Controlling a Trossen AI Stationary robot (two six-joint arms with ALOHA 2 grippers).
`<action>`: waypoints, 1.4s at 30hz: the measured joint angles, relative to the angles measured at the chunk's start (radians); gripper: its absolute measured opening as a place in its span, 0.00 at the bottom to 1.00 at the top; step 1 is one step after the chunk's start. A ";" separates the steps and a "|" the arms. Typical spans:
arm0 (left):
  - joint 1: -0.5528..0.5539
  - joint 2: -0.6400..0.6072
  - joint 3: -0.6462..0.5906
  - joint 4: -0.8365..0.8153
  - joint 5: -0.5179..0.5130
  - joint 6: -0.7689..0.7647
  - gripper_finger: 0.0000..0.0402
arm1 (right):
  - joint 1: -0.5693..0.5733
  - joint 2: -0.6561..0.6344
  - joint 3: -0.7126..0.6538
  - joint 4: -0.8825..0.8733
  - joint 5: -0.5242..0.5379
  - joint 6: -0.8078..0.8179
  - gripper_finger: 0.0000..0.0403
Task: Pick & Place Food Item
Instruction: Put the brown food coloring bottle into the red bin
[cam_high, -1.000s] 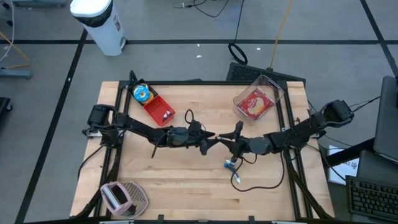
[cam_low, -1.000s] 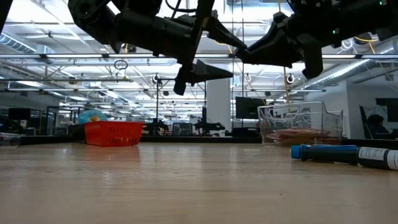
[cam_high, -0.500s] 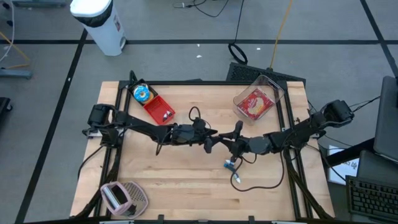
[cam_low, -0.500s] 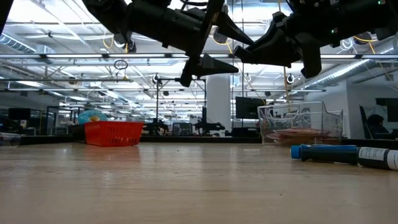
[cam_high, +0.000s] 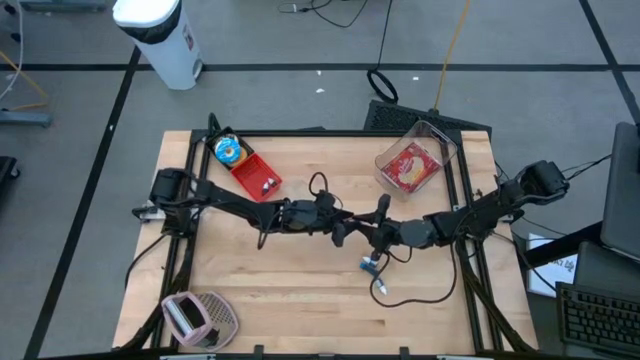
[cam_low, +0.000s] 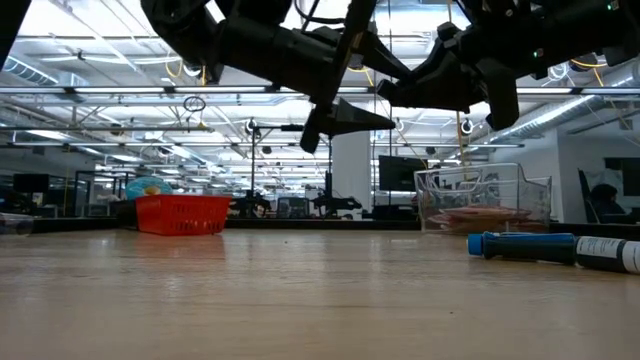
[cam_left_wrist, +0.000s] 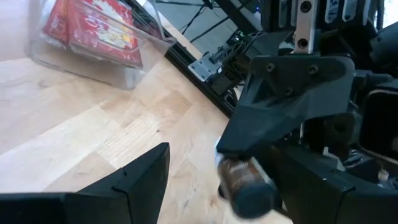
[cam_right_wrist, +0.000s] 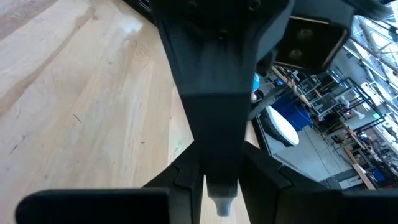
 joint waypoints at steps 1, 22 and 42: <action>0.000 0.010 0.009 0.002 0.005 0.000 0.67 | 0.000 0.000 0.000 -0.002 0.000 0.000 0.18; 0.059 -0.012 0.022 0.005 0.174 0.108 0.16 | 0.036 -0.025 0.000 0.003 0.125 0.187 0.33; -0.057 -0.432 -0.276 -0.172 -0.226 0.207 0.16 | 0.137 -0.318 -0.130 -0.153 0.189 0.452 0.33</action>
